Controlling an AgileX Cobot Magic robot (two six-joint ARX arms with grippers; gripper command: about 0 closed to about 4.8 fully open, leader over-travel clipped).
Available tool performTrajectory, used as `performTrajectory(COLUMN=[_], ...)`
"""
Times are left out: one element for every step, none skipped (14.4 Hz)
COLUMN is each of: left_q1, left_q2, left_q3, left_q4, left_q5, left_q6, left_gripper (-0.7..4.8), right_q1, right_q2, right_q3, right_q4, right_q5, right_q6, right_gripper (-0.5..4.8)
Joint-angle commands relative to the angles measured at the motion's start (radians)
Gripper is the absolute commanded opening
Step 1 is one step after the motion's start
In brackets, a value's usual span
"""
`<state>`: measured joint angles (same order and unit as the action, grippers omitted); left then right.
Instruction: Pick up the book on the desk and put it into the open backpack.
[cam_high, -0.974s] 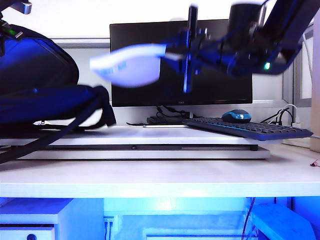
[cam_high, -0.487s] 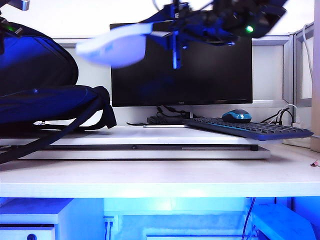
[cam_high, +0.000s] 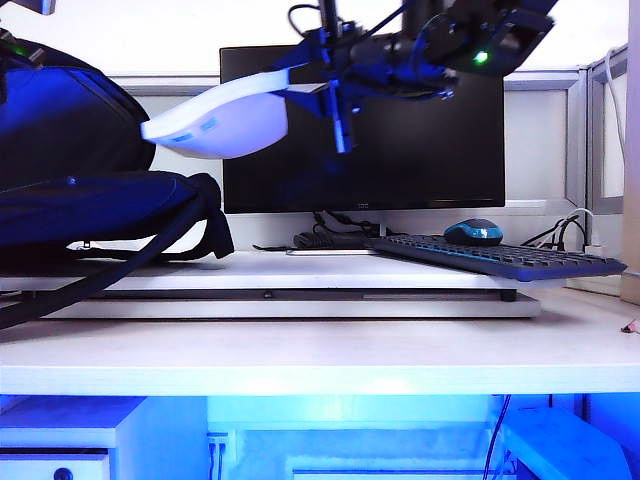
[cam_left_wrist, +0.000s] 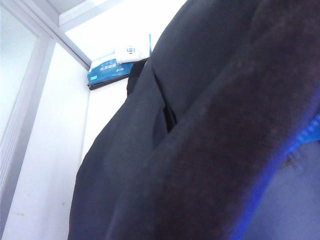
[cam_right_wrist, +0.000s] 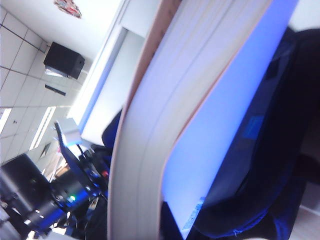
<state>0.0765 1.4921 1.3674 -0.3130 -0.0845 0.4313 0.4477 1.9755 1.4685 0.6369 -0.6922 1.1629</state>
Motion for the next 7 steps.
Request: performTrajectory(left_q1=[-0.002,-0.002,-0.002,-0.002,-0.002,-0.002,-0.002], left_q2=[-0.032,-0.034,-0.034,-0.034,-0.034,-0.034,-0.034], left_q3=[0.014,0.014,0.014,0.014,0.014,0.014,0.014], left_q4=[0.068,0.068,0.066,0.066,0.067,0.067,0.067], left_q5=[0.044,0.044,0.044,0.044,0.045,0.045,0.047], left_q6=[-0.024,-0.024,-0.024,-0.024,-0.025,-0.025,-0.025], left_gripper=[-0.06,-0.06,-0.06,-0.06,-0.06,-0.06,-0.06], right_q1=[0.029,0.041,0.050,0.062,0.069,0.084,0.096], right_q2=[0.046,0.089,0.115,0.135,0.154,0.178,0.195], right_q3=[0.079,0.154,0.208,0.245,0.275,0.300,0.308], right_q4=[0.056,0.030,0.007,-0.023,-0.044,-0.071,-0.090], right_q5=[0.010,0.009,0.010,0.011,0.013,0.021,0.023], right_q6=[-0.012,-0.011,-0.013,-0.020,-0.024,-0.032,-0.039], right_gripper=[-0.07,-0.07,-0.07,-0.07,-0.07,-0.08,-0.07])
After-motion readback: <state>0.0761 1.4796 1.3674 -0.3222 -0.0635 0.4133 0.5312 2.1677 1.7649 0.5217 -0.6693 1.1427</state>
